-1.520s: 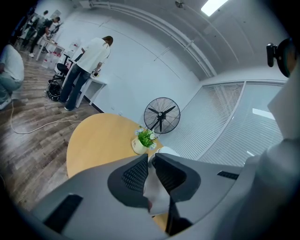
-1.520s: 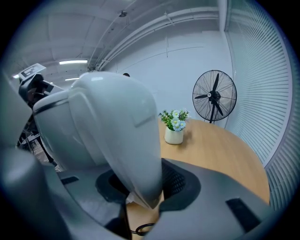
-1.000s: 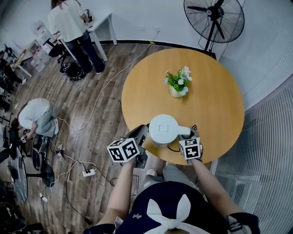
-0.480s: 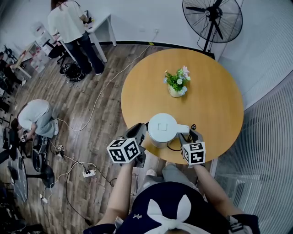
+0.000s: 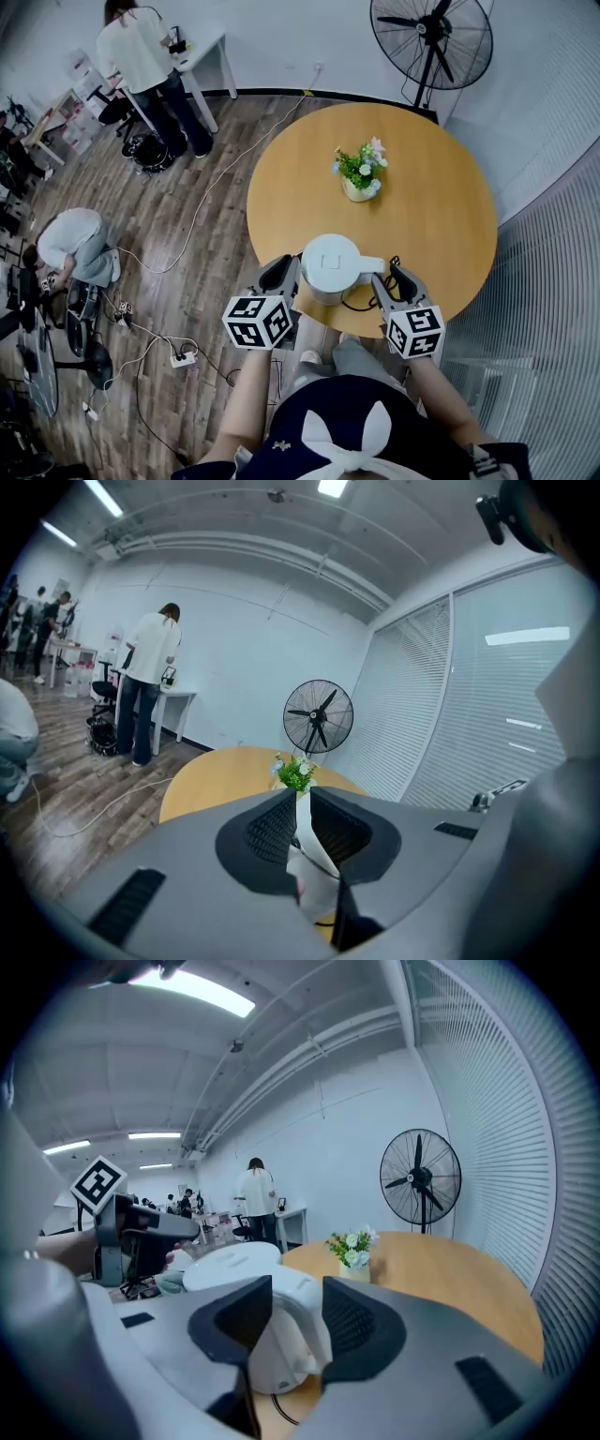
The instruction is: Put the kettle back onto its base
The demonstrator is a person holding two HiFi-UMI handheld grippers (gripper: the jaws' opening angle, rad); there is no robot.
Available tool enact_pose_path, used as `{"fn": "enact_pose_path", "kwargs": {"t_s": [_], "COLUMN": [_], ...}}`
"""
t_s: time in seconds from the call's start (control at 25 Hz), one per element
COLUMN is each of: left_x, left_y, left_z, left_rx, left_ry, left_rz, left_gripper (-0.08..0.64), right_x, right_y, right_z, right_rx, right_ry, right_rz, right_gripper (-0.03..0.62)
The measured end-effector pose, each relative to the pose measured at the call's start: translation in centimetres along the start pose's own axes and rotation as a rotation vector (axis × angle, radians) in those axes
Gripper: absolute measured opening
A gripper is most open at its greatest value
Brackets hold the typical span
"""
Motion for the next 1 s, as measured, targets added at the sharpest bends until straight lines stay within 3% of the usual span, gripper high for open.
{"fn": "enact_pose_path", "kwargs": {"t_s": [0.24,0.4,0.76,1.0], "left_x": [-1.1,-1.7,-1.7,-2.2], "left_y": [0.9,1.7,2.1,2.1], "left_z": [-1.5,-2.8,-4.4,-5.5], "left_rx": [0.000,0.011,0.032,0.014], "left_ry": [-0.101,-0.146,-0.219,-0.317], "left_rz": [-0.027,-0.052,-0.029,-0.025], "left_gripper": [0.042,0.029,0.028,0.028], "right_x": [-2.5,-3.1,-3.5,-3.5], "right_y": [1.3,1.8,1.7,1.5], "right_z": [1.8,3.0,4.7,5.4], "right_rx": [-0.082,-0.134,-0.149,-0.158], "right_ry": [0.039,0.033,0.105,0.121], "right_rz": [-0.098,-0.105,-0.083,-0.077], "right_gripper": [0.032,0.023,0.021,0.021]}}
Point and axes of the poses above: the fingertips, and each gripper's own axes: y backward along the fingers, z to its left, x out of its underside, the point moved 5 cm from there along y, backward along the fingers, and after that the axes turned 14 degrees about -y, right-handed, at the moved point
